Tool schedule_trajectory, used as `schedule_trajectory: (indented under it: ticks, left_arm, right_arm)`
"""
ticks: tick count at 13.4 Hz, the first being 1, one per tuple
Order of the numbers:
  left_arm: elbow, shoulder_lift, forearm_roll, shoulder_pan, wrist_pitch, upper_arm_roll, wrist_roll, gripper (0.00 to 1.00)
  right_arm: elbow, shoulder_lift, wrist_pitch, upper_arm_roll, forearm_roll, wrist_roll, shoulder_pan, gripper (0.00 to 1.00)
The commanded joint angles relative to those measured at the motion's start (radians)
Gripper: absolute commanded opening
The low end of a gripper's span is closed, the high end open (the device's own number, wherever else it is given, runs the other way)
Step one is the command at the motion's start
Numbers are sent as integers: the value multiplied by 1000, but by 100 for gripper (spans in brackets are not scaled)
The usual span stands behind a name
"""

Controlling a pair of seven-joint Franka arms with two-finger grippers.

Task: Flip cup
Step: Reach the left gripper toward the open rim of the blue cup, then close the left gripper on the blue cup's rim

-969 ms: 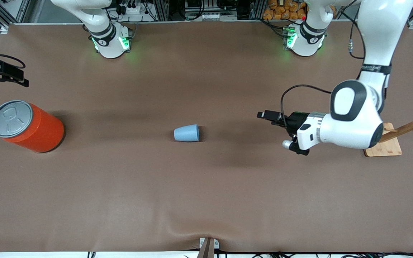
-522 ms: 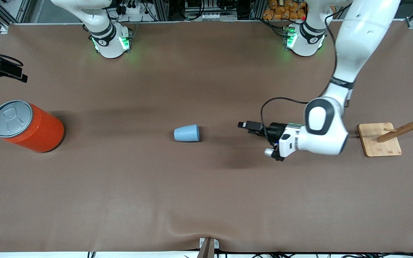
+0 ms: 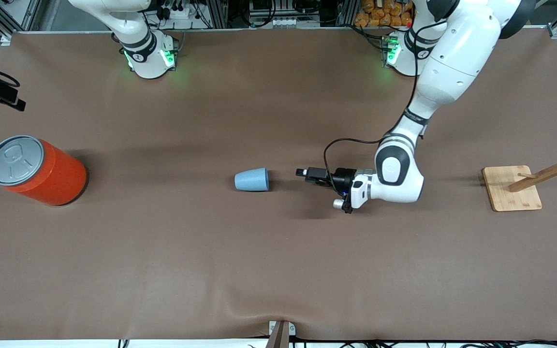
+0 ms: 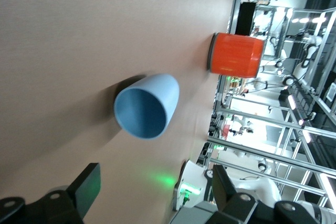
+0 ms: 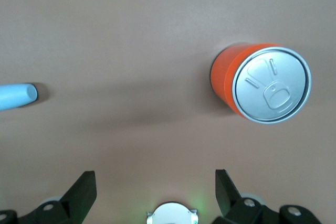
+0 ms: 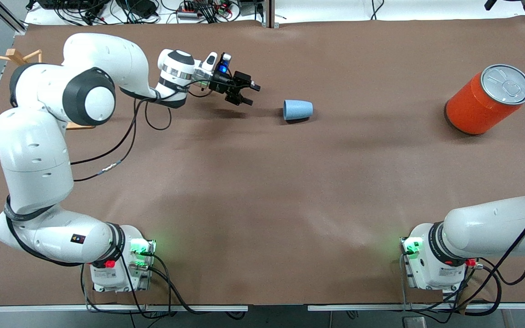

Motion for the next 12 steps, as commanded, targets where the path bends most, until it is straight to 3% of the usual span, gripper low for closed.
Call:
schedule_trajectory:
  ticks: [1,7,12]
  left_arm:
    - [3,30,-99,-27,19,1,82,85]
    - [14,42,-225,-133,156,2,87,81]
    - [83,100,-278,-193,220,1,87,76]
  right_arm:
    - [9,4,62,11,-6,4,-15,100]
    - [9,13,68,12,-23,6,-9,100]
    - [3,24,54,12,-24,6,0,100]
